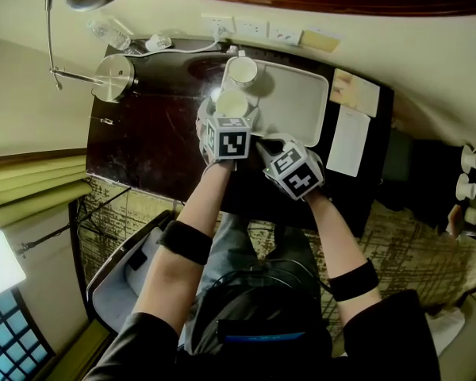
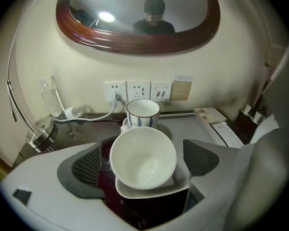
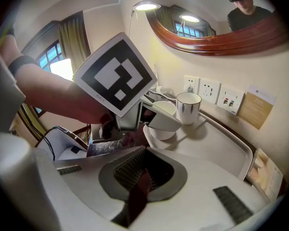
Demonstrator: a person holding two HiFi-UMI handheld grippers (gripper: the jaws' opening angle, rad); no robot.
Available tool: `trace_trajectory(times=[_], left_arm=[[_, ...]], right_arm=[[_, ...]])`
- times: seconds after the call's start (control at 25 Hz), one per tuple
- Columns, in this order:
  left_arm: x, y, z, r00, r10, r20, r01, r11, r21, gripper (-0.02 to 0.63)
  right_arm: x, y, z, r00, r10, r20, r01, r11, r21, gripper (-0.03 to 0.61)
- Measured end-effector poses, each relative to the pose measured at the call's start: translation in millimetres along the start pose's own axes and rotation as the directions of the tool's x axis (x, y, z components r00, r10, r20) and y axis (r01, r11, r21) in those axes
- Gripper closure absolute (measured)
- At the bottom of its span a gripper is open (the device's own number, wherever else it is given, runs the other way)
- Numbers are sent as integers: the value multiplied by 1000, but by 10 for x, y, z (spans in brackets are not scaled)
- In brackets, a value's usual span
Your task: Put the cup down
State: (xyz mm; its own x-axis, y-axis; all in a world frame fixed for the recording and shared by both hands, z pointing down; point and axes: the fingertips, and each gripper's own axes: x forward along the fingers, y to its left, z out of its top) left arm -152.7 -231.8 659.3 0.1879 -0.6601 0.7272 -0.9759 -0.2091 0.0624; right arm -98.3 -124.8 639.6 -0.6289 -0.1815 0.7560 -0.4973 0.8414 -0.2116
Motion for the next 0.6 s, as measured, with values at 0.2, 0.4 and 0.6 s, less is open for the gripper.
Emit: trace_trajectory(times=[0.2,0.4,0.6], left_arm=[[-255,-7,2,1000,20,1,-20,1000,16,87],[-569,-32,40,998,59,11,-60,998,22,87],[-909,-208,65,999,43,33,-43,999,13,89]], right_arm=[[-127,-3,-98,1000,-8,-7,8,1000,8,578],[-360,5,-92,1000,-28,6,28,1000,-11,578],[-675,77,-79,999,-43,32,44,999,-26,578]])
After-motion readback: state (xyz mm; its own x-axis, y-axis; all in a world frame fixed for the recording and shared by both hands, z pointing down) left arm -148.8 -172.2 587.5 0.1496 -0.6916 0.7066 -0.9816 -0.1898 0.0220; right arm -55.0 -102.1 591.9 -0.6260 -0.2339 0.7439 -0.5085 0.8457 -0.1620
